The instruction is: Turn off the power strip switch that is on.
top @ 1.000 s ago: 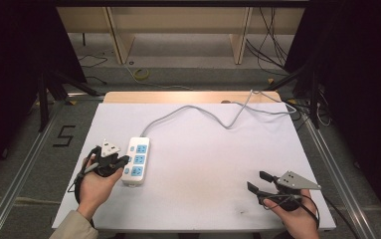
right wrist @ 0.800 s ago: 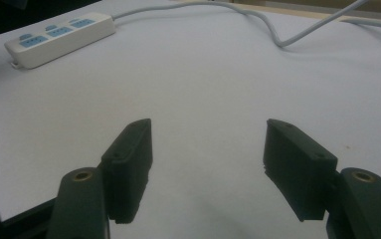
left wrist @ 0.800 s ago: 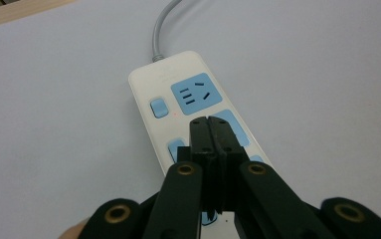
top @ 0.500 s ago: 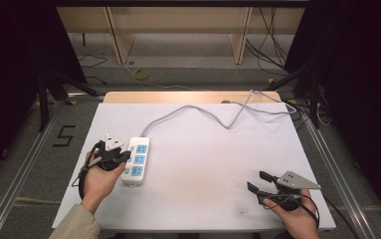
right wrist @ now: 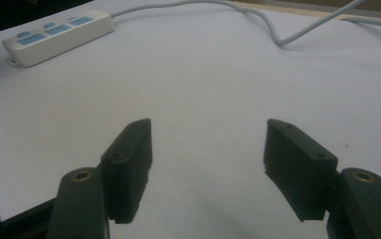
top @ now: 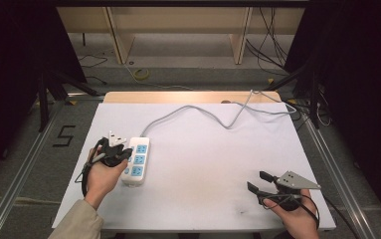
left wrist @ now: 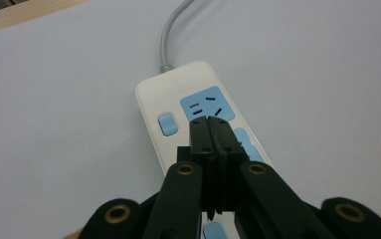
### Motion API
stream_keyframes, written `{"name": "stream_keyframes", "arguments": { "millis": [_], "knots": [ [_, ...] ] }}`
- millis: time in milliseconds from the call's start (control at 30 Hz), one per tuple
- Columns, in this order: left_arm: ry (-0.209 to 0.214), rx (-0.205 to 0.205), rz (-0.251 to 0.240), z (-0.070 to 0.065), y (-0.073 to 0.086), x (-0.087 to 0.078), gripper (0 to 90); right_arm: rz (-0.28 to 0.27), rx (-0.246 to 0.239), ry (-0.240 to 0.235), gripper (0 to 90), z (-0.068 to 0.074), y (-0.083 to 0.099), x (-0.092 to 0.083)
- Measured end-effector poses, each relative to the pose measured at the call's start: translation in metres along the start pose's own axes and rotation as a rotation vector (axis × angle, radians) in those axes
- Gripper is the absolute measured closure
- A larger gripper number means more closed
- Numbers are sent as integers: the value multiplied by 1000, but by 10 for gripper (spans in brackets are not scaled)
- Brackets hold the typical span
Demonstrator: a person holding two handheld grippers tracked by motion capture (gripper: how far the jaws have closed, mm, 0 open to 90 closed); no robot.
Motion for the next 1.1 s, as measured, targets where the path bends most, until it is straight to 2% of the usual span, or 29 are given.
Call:
{"name": "stream_keyframes", "arguments": {
  "millis": [500, 833, 1100],
  "knots": [
    [-16, -13, 10, 5, -5, 6, 895, 1, -3, 1, 369, 0, 0, 0],
    [-19, -6, 17, 5, -10, 12, 895, 3, -7, 0, 368, 0, 0, 0],
    [-22, 6, 45, 5, -16, 18, 895, 2, -7, 1, 368, 0, 0, 0]
  ]
}}
Point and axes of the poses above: each handheld gripper's, and its own axes: x roughly forward along the jaws, y roughly out of its underside, z roughly to its left, the point moved 9 cm from there along x, roughly forward along the jaws, and after that the axes turned 5 degrees about -x, right-handed, at the moved point
